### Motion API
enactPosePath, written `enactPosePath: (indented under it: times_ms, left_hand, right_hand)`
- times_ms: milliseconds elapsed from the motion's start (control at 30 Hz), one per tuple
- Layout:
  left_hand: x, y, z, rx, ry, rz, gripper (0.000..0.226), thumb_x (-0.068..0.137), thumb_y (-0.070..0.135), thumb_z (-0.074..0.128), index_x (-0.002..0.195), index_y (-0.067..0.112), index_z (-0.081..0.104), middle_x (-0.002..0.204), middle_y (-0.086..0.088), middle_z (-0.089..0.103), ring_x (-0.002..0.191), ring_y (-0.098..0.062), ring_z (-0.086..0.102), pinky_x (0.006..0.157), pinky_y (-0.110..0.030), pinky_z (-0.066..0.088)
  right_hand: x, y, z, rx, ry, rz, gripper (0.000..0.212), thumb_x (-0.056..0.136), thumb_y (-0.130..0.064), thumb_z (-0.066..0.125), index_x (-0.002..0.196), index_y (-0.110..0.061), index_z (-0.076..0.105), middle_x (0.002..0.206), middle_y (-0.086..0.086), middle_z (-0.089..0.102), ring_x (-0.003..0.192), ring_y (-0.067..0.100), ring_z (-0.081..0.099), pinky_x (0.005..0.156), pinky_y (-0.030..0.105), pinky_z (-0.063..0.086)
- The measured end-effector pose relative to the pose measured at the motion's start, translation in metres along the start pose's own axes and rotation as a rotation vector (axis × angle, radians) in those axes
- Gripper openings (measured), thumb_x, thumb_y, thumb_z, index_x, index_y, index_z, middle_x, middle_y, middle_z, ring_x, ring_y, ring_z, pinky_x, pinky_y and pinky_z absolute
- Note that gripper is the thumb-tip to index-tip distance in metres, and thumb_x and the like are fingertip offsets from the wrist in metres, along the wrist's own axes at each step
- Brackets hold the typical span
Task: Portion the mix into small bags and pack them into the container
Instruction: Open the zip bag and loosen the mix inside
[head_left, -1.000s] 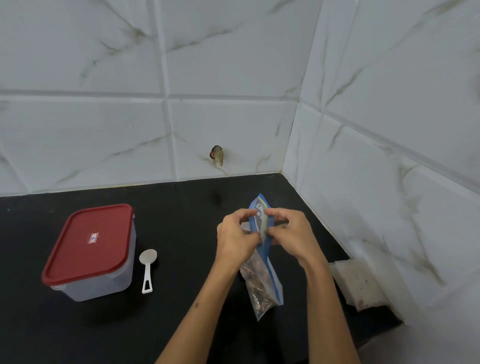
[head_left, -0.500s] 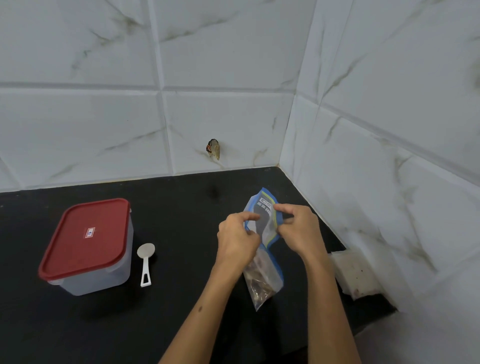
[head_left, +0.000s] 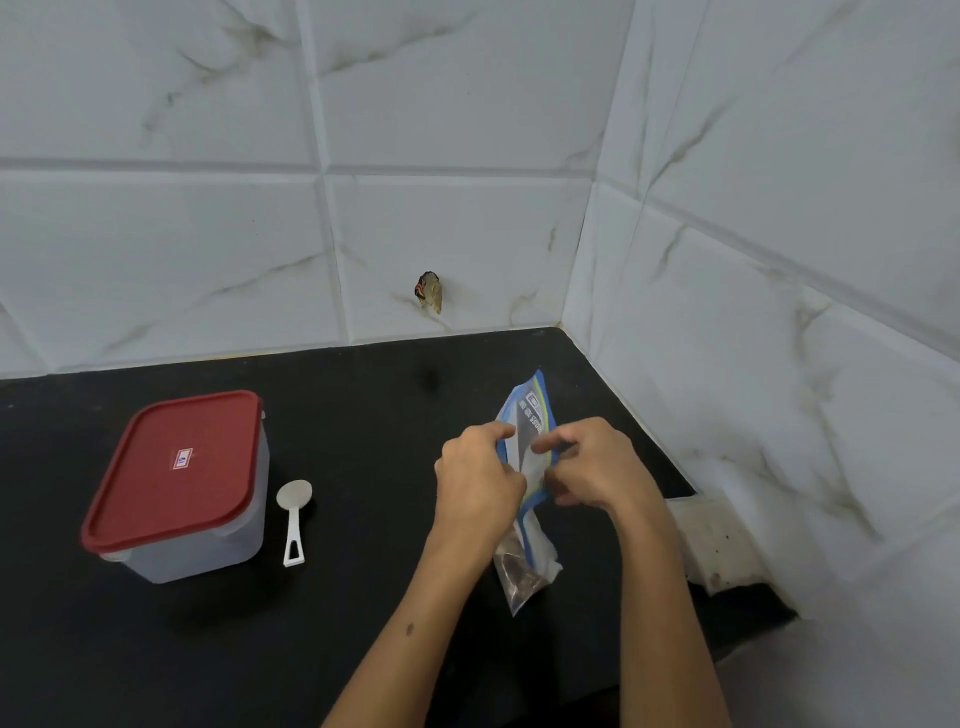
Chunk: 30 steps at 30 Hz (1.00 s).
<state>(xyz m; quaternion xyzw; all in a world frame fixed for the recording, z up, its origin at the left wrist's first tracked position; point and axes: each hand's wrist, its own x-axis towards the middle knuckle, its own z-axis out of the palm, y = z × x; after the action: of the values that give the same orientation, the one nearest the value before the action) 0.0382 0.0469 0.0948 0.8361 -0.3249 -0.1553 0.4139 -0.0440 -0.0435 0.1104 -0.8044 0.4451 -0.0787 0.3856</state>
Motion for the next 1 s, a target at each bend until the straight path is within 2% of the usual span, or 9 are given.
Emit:
enactPosePath:
  times_ms: [133, 267, 333, 433, 567, 700, 833, 900, 1000]
  left_hand:
    - [-0.001, 0.002, -0.011, 0.051, 0.053, -0.004, 0.046, 0.086, -0.001, 0.051, 0.124, 0.022, 0.062, 0.121, -0.006, 0.062, 0.105, -0.028, 0.062, 0.09, -0.035, 0.052]
    - [0.002, 0.002, -0.019, 0.047, 0.095, -0.035, 0.014, 0.087, 0.007, 0.056, 0.083, 0.021, 0.055, 0.084, 0.001, 0.058, 0.08, -0.021, 0.065, 0.067, -0.03, 0.054]
    - [0.0, 0.006, -0.019, 0.065, 0.058, -0.019, 0.013, 0.081, 0.018, 0.068, 0.087, 0.02, 0.057, 0.081, 0.005, 0.058, 0.072, -0.01, 0.06, 0.057, -0.018, 0.047]
    - [-0.001, 0.008, -0.016, 0.093, -0.016, -0.007, 0.034, 0.075, 0.016, 0.074, 0.106, 0.014, 0.061, 0.1, 0.0, 0.06, 0.092, -0.017, 0.061, 0.076, -0.03, 0.054]
    - [0.001, 0.009, -0.027, 0.063, 0.026, 0.007, 0.033, 0.078, 0.007, 0.067, 0.109, 0.016, 0.061, 0.099, -0.001, 0.06, 0.091, -0.019, 0.061, 0.079, -0.038, 0.056]
    - [0.0, 0.008, -0.03, 0.136, 0.098, 0.105, 0.045, 0.087, 0.002, 0.051, 0.128, 0.019, 0.057, 0.128, -0.004, 0.052, 0.097, -0.022, 0.059, 0.083, -0.037, 0.053]
    - [0.001, 0.0, -0.023, 0.182, 0.065, 0.099, 0.027, 0.088, 0.006, 0.047, 0.104, 0.017, 0.065, 0.114, -0.004, 0.058, 0.089, -0.021, 0.058, 0.075, -0.036, 0.053]
    - [0.002, -0.003, -0.024, 0.172, 0.066, 0.056, 0.014, 0.086, 0.008, 0.049, 0.091, 0.013, 0.06, 0.096, -0.005, 0.06, 0.081, -0.021, 0.059, 0.07, -0.037, 0.054]
    - [0.004, -0.008, -0.027, 0.171, 0.042, 0.035, 0.03, 0.086, 0.009, 0.054, 0.113, 0.018, 0.061, 0.105, 0.0, 0.061, 0.086, -0.017, 0.061, 0.073, -0.032, 0.054]
  right_hand:
    - [-0.002, 0.003, -0.007, -0.115, 0.247, -0.019, 0.034, 0.087, 0.0, 0.054, 0.113, -0.016, 0.067, 0.115, 0.006, 0.066, 0.099, 0.019, 0.063, 0.072, 0.019, 0.044]
    - [0.0, 0.005, -0.011, -0.1, 0.266, -0.045, 0.03, 0.091, -0.009, 0.056, 0.119, -0.014, 0.064, 0.119, 0.006, 0.065, 0.104, 0.018, 0.061, 0.07, 0.018, 0.04]
    - [-0.001, 0.001, -0.008, -0.058, 0.152, -0.065, 0.036, 0.084, -0.013, 0.065, 0.12, -0.014, 0.061, 0.116, 0.005, 0.064, 0.102, 0.018, 0.061, 0.071, 0.022, 0.046]
    - [-0.002, -0.004, -0.006, -0.062, -0.019, -0.066, 0.057, 0.072, -0.008, 0.075, 0.124, -0.016, 0.053, 0.115, 0.004, 0.06, 0.106, 0.02, 0.057, 0.075, 0.027, 0.051]
    - [-0.001, -0.004, -0.013, -0.016, 0.08, -0.142, 0.045, 0.073, 0.002, 0.067, 0.113, -0.016, 0.059, 0.101, 0.004, 0.064, 0.076, 0.008, 0.056, 0.055, 0.016, 0.042]
    - [0.001, -0.008, -0.011, 0.028, 0.206, -0.218, 0.048, 0.071, 0.0, 0.067, 0.114, -0.019, 0.06, 0.096, 0.0, 0.064, 0.084, 0.013, 0.059, 0.058, 0.019, 0.044]
    - [0.002, -0.009, -0.011, 0.017, 0.143, -0.224, 0.055, 0.07, 0.002, 0.067, 0.12, -0.019, 0.057, 0.093, -0.001, 0.06, 0.074, 0.01, 0.053, 0.053, 0.016, 0.036]
    - [0.003, -0.006, -0.009, -0.011, 0.089, -0.201, 0.061, 0.073, 0.002, 0.068, 0.127, -0.019, 0.052, 0.099, -0.001, 0.058, 0.085, 0.013, 0.056, 0.057, 0.015, 0.039]
    - [0.008, 0.0, -0.002, -0.015, 0.078, -0.158, 0.06, 0.074, 0.0, 0.069, 0.127, -0.023, 0.052, 0.124, 0.003, 0.054, 0.106, 0.017, 0.054, 0.06, 0.013, 0.04]
